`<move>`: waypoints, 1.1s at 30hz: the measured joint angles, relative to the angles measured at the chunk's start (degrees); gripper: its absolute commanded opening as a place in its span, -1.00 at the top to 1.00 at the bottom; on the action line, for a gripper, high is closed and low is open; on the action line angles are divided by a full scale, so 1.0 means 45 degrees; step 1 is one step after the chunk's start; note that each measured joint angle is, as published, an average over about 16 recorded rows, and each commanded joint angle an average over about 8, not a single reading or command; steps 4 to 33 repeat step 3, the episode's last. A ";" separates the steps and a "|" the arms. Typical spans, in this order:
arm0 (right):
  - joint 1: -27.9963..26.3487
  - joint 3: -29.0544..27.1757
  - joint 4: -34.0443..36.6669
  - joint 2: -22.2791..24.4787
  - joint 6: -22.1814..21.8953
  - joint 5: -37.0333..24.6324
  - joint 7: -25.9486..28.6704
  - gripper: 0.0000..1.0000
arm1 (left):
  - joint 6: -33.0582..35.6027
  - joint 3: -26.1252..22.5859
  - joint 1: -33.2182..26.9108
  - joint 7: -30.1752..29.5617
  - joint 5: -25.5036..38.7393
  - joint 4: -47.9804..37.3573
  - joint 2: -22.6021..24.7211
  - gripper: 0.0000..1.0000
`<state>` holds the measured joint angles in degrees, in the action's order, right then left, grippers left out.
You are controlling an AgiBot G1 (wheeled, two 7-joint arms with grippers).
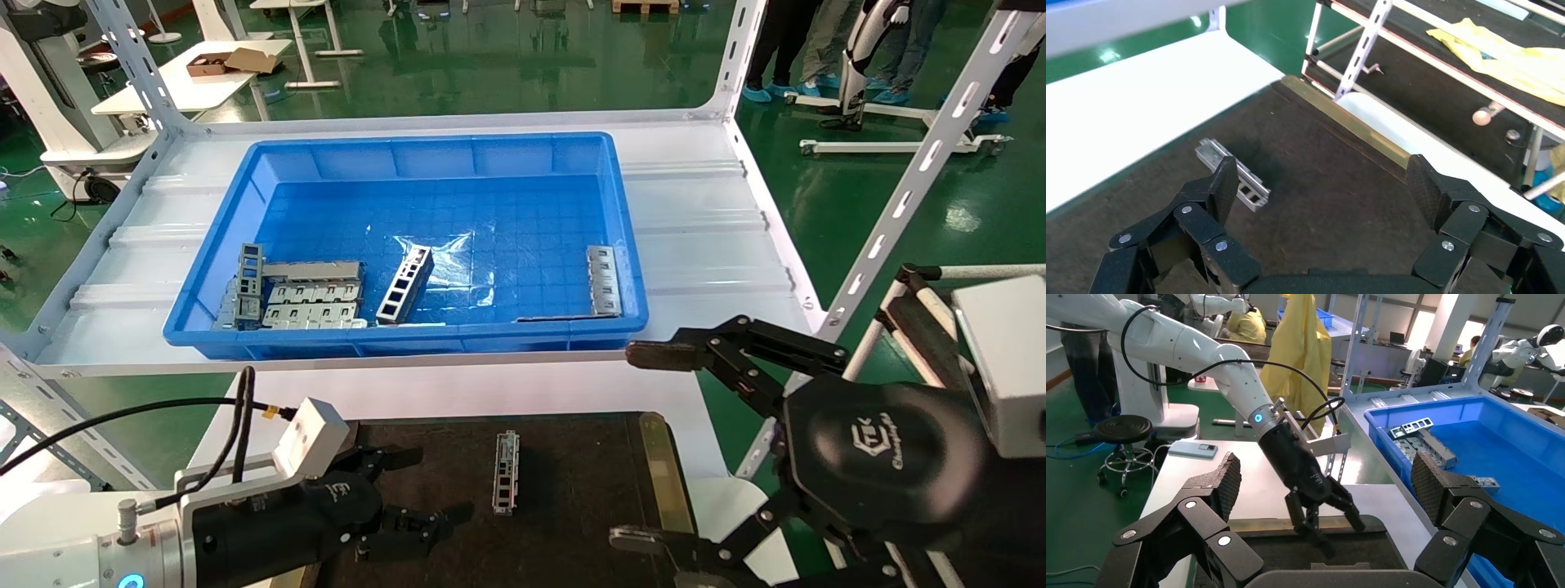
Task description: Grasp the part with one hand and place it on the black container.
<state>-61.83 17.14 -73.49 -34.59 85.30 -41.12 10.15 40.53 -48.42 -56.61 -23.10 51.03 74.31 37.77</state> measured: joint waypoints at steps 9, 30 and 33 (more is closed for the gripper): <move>0.0000 0.0001 0.0000 0.0000 0.0000 0.0001 -0.0001 -1.00 | 0.0128 0.0093 -0.0002 0.0230 -0.0068 -0.0091 -0.0010 -1.00; 0.0000 0.0001 0.0000 0.0000 0.0000 0.0001 -0.0001 -1.00 | 0.0128 0.0093 -0.0002 0.0230 -0.0068 -0.0091 -0.0010 -1.00; 0.0000 0.0001 0.0000 0.0000 0.0000 0.0001 -0.0001 -1.00 | 0.0128 0.0093 -0.0002 0.0230 -0.0068 -0.0091 -0.0010 -1.00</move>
